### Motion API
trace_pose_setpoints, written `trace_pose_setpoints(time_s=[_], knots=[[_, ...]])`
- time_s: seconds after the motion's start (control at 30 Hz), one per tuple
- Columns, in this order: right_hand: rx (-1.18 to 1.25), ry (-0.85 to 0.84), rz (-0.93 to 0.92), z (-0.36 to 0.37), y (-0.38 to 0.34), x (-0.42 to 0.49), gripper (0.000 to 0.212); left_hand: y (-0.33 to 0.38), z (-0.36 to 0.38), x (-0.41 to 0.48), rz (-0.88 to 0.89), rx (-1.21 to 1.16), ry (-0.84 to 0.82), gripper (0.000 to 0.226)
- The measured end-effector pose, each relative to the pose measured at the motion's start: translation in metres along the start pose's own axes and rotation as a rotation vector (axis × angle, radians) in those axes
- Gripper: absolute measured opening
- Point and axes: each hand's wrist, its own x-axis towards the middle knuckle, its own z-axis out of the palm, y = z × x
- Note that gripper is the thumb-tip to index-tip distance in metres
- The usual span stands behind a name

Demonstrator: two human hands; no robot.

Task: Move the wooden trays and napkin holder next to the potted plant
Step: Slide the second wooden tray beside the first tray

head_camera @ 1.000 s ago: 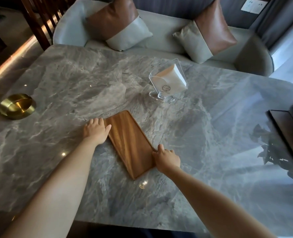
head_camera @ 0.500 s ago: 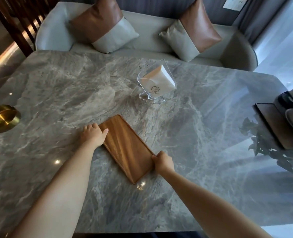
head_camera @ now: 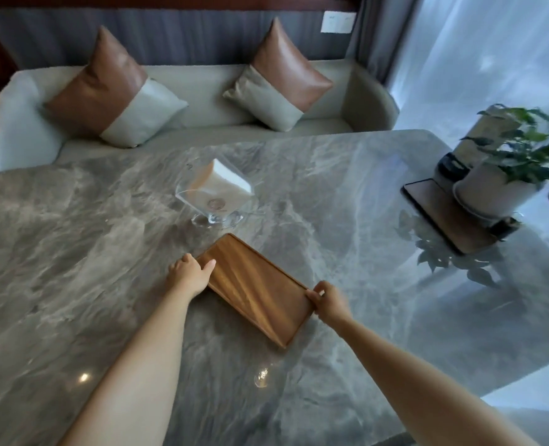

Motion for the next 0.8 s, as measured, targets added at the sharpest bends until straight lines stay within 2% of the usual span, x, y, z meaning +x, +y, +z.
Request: trace_pose_setpoints(time_s=[0.13,0.53,0.8], knots=[[0.002,0.105,0.027,-0.051,0.028,0.016,0.019,0.070,0.017,0.003,0.084,0.023,-0.043,0.068],[0.059,0.324,0.131,-0.206,0.117,0.077,0.020,0.288,0.092,0.012,0.287,0.153,-0.144,0.067],[0.080,0.318,0.180,-0.252,0.164,0.120,0.026,0.380,0.144,0.030,0.299,0.175,-0.148,0.066]])
